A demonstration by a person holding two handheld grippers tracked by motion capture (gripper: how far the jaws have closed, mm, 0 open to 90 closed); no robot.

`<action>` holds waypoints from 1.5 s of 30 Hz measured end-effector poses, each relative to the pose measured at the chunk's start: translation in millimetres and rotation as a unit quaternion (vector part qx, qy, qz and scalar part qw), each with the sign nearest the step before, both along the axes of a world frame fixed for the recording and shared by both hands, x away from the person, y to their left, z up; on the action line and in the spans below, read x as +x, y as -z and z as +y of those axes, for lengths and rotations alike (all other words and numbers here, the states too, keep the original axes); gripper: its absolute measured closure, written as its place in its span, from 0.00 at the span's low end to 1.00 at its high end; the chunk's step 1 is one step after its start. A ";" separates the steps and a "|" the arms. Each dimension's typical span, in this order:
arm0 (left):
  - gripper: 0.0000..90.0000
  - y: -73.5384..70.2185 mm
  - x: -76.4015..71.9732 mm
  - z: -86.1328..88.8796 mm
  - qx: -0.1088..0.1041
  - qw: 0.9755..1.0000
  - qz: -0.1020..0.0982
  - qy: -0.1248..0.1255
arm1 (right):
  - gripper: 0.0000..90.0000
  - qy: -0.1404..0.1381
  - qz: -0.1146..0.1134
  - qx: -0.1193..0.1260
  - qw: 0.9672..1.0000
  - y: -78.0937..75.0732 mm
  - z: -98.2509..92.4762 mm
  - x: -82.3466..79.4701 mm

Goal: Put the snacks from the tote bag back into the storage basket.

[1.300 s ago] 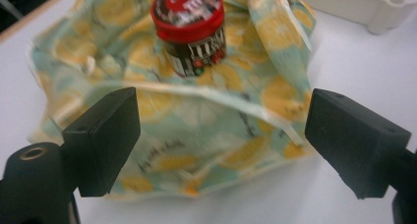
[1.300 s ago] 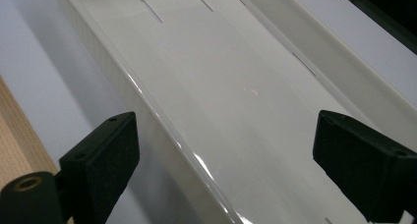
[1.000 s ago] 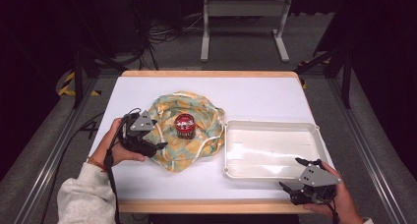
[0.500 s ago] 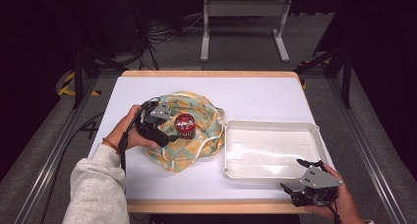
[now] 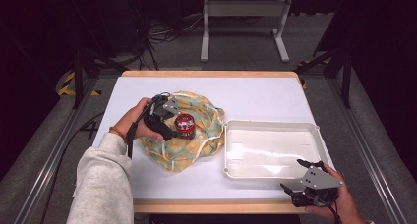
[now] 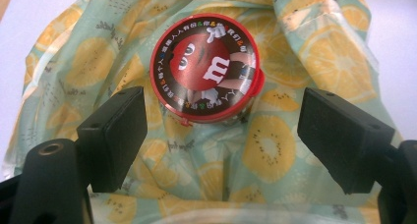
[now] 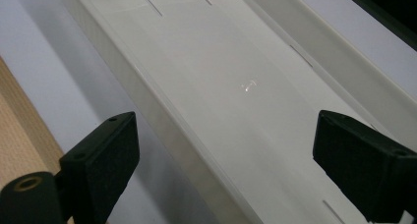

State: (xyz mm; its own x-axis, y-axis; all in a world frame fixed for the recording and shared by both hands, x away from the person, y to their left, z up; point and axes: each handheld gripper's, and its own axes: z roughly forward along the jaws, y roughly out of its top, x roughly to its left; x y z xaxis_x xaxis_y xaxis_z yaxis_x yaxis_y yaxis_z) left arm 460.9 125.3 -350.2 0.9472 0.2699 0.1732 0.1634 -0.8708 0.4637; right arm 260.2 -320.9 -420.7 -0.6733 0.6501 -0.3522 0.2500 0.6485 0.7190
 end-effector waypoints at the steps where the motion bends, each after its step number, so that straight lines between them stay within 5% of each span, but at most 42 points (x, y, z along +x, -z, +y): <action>1: 0.22 0.1 1.0 -1.6 0.006 1.000 0.000 0.007 | 0.12 0.001 0.000 0.000 1.000 0.1 -0.3 0.2; 3: 0.23 -0.4 2.7 -4.1 0.012 1.000 -0.010 0.007 | 0.12 0.000 0.001 0.000 1.000 0.1 -0.9 0.4; 12: 0.19 0.8 15.1 -20.6 0.049 0.998 0.015 0.026 | 0.13 0.003 0.002 0.003 1.000 0.1 -2.6 -0.7; 22: 0.19 8.8 28.6 -32.5 0.081 0.996 0.020 0.031 | 0.13 0.009 0.003 0.004 1.000 0.5 -5.6 -4.5; 27: 0.17 14.2 37.8 -33.9 0.075 0.996 0.045 0.030 | 0.13 0.011 0.006 0.007 1.000 0.2 -6.9 -7.4; 33: 0.22 23.4 41.1 -39.5 0.090 0.993 0.061 0.041 | 0.13 0.014 0.010 0.013 1.000 0.0 -9.2 -7.7; 45: 0.26 25.4 41.3 -37.6 0.079 0.994 0.064 0.039 | 0.12 0.013 0.011 0.012 1.000 0.5 -8.3 -6.6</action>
State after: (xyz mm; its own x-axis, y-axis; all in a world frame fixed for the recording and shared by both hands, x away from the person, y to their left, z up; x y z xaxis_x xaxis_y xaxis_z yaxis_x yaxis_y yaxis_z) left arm 502.2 87.7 -375.6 0.9813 0.1731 0.0844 0.1407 -0.9437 0.2993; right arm 253.6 -329.1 -421.2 -0.6637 0.6756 -0.3209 0.2824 0.6236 0.7289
